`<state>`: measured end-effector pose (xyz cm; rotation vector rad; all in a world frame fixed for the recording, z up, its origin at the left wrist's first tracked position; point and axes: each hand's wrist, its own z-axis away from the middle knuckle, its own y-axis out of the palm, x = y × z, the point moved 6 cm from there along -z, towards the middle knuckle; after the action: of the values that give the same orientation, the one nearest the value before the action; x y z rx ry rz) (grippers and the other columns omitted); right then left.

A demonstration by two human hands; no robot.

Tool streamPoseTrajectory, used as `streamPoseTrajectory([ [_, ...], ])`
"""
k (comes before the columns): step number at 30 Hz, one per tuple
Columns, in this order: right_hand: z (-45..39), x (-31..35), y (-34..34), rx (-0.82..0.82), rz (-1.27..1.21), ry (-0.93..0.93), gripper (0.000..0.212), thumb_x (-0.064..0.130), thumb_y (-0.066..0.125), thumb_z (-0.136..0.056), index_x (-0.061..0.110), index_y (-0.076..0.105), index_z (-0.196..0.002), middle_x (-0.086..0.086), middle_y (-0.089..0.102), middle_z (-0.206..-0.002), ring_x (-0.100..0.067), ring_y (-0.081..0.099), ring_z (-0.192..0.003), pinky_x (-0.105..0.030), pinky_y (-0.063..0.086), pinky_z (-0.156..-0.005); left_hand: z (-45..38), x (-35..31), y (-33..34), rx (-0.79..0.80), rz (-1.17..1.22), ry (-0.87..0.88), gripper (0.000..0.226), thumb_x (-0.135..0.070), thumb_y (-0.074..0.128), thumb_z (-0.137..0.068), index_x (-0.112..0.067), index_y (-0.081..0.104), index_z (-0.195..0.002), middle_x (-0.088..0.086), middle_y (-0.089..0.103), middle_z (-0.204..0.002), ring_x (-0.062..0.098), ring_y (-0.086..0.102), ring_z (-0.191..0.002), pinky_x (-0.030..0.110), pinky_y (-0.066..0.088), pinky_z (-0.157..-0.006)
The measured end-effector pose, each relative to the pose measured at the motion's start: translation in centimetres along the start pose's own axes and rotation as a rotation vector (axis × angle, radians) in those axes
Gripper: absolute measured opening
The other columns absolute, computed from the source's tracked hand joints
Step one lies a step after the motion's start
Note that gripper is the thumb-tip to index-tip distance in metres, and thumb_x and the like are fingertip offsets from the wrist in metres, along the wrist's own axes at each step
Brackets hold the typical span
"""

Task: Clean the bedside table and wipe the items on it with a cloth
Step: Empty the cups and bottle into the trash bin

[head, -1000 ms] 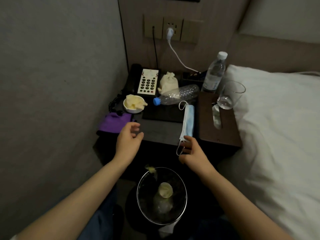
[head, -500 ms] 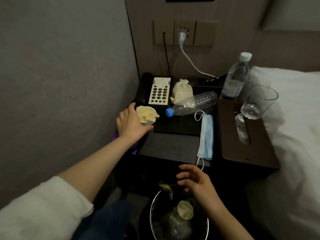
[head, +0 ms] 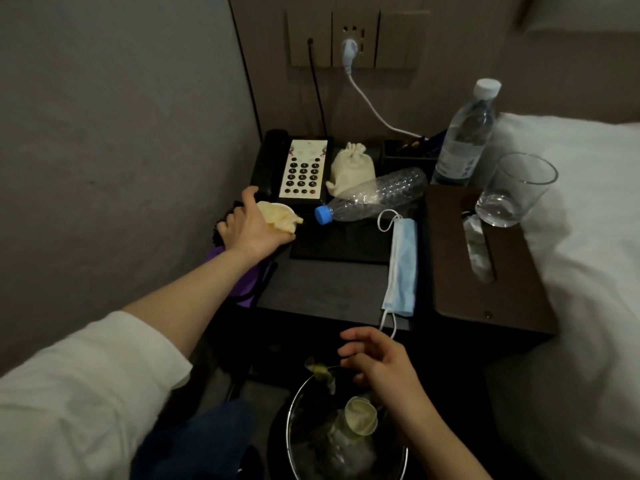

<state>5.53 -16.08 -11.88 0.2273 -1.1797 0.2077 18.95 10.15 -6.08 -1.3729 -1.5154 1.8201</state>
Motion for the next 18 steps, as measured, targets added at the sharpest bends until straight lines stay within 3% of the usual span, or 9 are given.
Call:
streamPoseTrajectory([
  [6,0.4,0.7,-0.2,0.021,0.009,-0.02,0.026,-0.011,0.054,-0.087,0.011,0.067,-0.092,-0.007,0.067,-0.078,-0.014,0.063,-0.068,-0.011,0.044,-0.052,1.7,-0.6,-1.6,-0.096,0.086,0.108,0.106,-0.052,0.082,-0.054,-0.033,0.016,-0.136,0.009,0.052,-0.127,0.033,0.048,-0.119,0.048,0.03,-0.098],
  [11,1.1,1.0,0.2,0.11,-0.107,0.02,0.012,0.007,0.059,-0.092,0.01,0.069,-0.098,-0.01,0.071,-0.084,-0.014,0.066,-0.066,-0.022,0.051,-0.053,6.5,-2.8,-4.8,-0.1,0.294,0.228,0.105,-0.056,0.08,-0.05,-0.037,0.018,-0.134,-0.001,0.053,-0.122,0.027,0.051,-0.113,0.045,0.029,-0.099],
  [12,1.3,1.0,0.3,0.126,-0.179,0.047,0.017,0.019,0.061,-0.09,0.01,0.068,-0.102,-0.012,0.072,-0.087,-0.015,0.067,-0.068,-0.024,0.052,-0.054,8.1,-3.3,-5.2,-0.083,0.331,0.269,0.106,-0.058,0.079,-0.048,-0.038,0.019,-0.133,-0.003,0.055,-0.118,0.025,0.052,-0.111,0.043,0.03,-0.099],
  [15,1.8,1.0,0.8,0.243,-0.5,0.233,0.058,0.053,0.053,-0.079,0.012,0.059,-0.12,-0.017,0.071,-0.106,-0.025,0.07,-0.082,-0.033,0.057,-0.061,13.5,-4.4,-5.5,0.007,0.433,0.35,0.111,-0.059,0.078,-0.042,-0.043,0.018,-0.134,-0.013,0.055,-0.11,0.009,0.047,-0.104,0.042,0.035,-0.1],
  [18,2.9,1.9,1.1,0.414,-0.822,0.315,0.079,0.068,0.051,-0.079,0.014,0.051,-0.136,-0.022,0.054,-0.135,-0.04,0.057,-0.116,-0.049,0.052,-0.088,18.6,-4.9,-4.4,0.136,0.509,0.389,0.113,-0.06,0.079,-0.041,-0.056,0.013,-0.133,-0.021,0.048,-0.111,-0.001,0.037,-0.102,0.038,0.035,-0.099],
])
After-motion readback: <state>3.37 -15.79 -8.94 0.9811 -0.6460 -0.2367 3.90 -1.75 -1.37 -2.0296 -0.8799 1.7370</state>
